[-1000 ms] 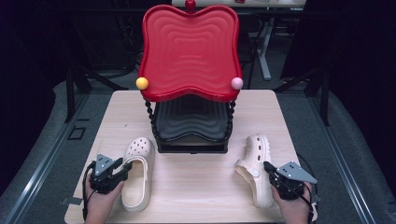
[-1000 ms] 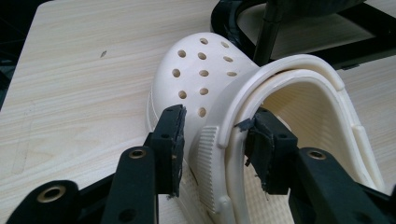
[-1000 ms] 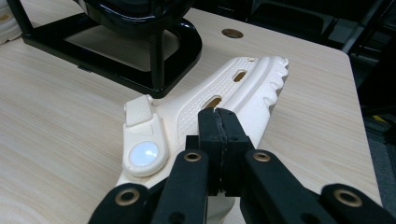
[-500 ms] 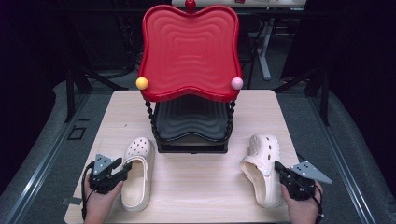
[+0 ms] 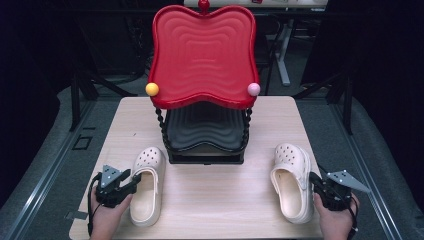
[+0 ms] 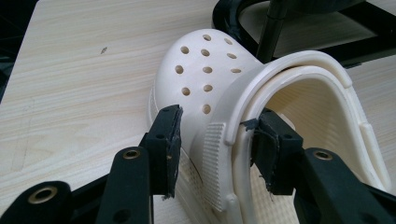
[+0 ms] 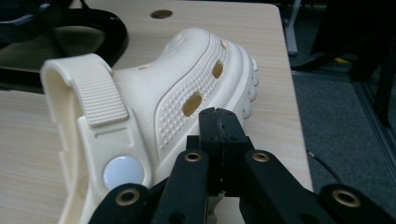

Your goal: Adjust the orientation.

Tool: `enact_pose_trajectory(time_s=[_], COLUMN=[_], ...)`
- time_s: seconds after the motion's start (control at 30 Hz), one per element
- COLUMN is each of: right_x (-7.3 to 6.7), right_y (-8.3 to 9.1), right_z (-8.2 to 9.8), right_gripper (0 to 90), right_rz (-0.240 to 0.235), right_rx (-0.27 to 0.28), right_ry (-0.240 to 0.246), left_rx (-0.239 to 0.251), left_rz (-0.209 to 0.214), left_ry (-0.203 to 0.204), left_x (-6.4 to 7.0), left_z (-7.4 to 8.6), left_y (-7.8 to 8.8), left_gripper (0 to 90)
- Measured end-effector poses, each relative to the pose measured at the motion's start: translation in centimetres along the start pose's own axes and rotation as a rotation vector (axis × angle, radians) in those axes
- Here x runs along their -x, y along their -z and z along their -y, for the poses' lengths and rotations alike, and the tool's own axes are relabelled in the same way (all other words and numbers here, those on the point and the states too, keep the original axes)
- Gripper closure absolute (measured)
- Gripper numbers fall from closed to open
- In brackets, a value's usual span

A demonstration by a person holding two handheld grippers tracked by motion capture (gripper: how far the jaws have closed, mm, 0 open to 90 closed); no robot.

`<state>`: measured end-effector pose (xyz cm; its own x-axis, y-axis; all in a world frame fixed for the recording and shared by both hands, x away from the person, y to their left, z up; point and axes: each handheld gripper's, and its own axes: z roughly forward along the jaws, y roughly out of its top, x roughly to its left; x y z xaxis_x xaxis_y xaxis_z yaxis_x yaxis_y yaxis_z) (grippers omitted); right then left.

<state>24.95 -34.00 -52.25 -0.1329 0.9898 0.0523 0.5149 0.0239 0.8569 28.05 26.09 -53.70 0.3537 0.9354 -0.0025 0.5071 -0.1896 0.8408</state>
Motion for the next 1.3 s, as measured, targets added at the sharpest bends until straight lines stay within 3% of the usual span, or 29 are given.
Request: enact_pose_trajectory(time_s=[0.07, 0.23, 0.3, 0.4, 0.5, 0.6, 0.77, 0.9, 1.0, 1.3], right_x=[0.3, 2.0, 2.1, 2.3, 2.1, 2.2, 2.0, 0.7, 0.1, -0.2], right_y=[-0.2, -1.5, -2.1, -2.7, -2.8, -2.5, -0.6, 1.3, 1.6, 0.3], right_z=[0.1, 1.0, 1.3, 1.6, 1.6, 1.5, 0.7, -0.2, -0.5, -0.3], right_gripper=[90.0, 90.0, 90.0, 90.0, 90.0, 90.0, 87.0, 88.7, 89.5, 90.0], right_rz=[-0.001, -0.013, -0.017, -0.066, -0.053, -0.035, -0.004, -0.021, -0.032, -0.035], right_rx=[-0.007, -0.089, -0.115, -0.136, -0.139, -0.122, -0.018, 0.078, 0.104, 0.062], right_ry=[-0.011, -0.105, -0.114, -0.159, -0.142, -0.146, -0.122, -0.090, -0.060, -0.047], left_rx=[0.001, 0.001, 0.000, 0.000, 0.004, 0.004, 0.003, 0.000, -0.002, -0.004], left_rz=[0.000, 0.000, 0.001, 0.000, 0.003, 0.003, 0.004, 0.003, 0.003, 0.003], left_ry=[0.000, -0.001, -0.001, -0.002, -0.001, -0.001, 0.002, 0.001, 0.001, 0.001], left_x=[0.0, 0.0, 0.0, 0.0, -0.1, -0.1, -0.1, -0.1, -0.1, -0.1], left_z=[0.0, 0.0, 0.0, 0.0, 0.0, 0.0, 0.0, 0.0, 0.0, 0.0], left_y=[0.0, 0.0, 0.0, 0.0, 0.0, 0.0, -0.1, -0.1, -0.1, -0.2], left_gripper=[55.0, 55.0, 55.0, 54.9, 54.8, 54.6, 54.5, 54.4, 54.4, 54.5])
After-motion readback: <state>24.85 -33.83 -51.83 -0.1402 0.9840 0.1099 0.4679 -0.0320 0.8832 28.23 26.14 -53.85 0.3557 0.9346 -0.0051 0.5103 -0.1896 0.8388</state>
